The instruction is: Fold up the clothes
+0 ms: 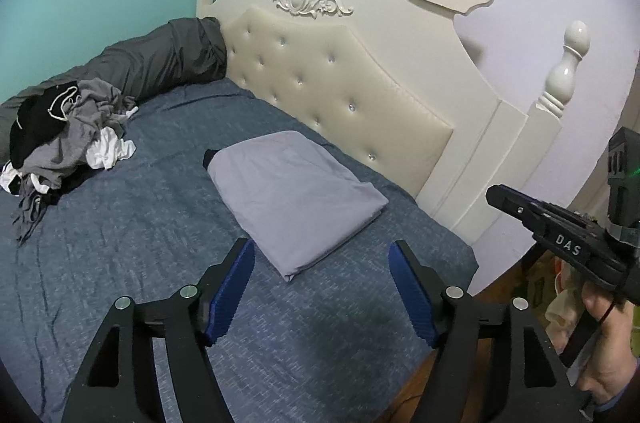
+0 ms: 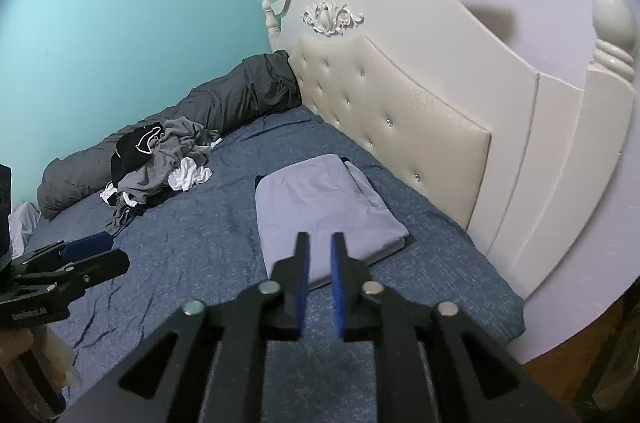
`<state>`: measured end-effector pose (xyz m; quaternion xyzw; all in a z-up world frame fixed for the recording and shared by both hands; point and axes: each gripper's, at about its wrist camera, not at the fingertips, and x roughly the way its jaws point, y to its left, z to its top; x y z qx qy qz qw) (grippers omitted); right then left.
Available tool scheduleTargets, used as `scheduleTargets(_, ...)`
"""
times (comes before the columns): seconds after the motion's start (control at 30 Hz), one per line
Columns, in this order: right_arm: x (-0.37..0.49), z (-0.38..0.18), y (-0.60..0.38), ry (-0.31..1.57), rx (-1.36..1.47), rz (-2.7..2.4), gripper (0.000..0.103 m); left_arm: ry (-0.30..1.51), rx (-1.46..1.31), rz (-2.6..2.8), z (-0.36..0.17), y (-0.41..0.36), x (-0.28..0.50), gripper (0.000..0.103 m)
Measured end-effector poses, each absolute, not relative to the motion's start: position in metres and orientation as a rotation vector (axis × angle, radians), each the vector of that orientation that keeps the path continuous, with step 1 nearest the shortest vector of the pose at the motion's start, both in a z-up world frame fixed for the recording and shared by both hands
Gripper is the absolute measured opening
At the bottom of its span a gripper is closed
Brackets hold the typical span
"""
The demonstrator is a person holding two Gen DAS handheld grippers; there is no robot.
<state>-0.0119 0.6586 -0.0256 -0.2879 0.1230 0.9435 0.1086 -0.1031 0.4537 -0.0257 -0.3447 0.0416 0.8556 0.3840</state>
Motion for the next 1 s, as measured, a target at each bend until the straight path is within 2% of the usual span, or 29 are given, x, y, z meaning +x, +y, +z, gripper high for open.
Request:
scheduleTargets(0.27,0.009,-0.014,0.639,0.386,-0.823,2.771,0.025,0.111,-0.841,2.200,-0.017,0.436,-0.086,0.084)
scheduleTargets(0.4,0.017,-0.011,0.631,0.389,-0.803,2.770,0.044,0.111,-0.823,2.207,-0.013,0.429,-0.078,0.088)
scheduleTargets(0.57,0.028,-0.007,0.622,0.392,-0.784,2.761,0.048,0.138,-0.787,2.223,-0.007,0.421,-0.065,0.094)
scheduleTargets(0.73,0.043,-0.003,0.608,0.374,-0.755,2.759,0.062,0.132,-0.762,2.241,-0.003,0.410,-0.054,0.097)
scheduleTargets(1.0,0.060,0.000,0.589,0.348,-0.752,2.743,0.069,0.127,-0.734,2.268,-0.002,0.394,-0.041,0.102)
